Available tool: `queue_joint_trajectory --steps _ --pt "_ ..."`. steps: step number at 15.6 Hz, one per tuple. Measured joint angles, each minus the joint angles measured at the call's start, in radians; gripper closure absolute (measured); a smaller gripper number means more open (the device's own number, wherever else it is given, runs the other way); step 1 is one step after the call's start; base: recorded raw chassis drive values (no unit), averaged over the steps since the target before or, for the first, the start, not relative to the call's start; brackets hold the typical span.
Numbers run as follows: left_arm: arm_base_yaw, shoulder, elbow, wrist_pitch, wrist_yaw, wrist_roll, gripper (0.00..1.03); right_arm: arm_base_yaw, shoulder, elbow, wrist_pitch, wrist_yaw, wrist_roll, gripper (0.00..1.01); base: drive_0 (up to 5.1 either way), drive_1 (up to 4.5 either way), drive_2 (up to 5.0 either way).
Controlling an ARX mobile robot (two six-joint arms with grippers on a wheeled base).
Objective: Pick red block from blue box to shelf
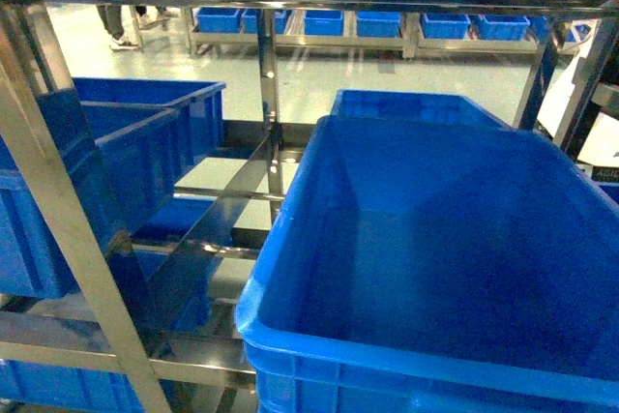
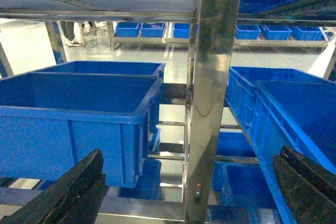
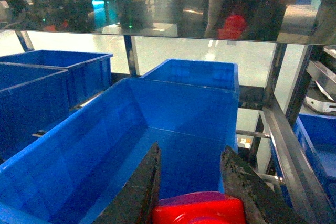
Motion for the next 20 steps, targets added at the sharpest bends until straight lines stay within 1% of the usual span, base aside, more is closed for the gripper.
queue_joint_trajectory --steps 20 --pt "0.0 0.0 0.0 0.0 0.0 0.0 0.05 0.0 0.0 0.0 0.0 0.0 0.0 0.73 0.0 0.0 0.0"
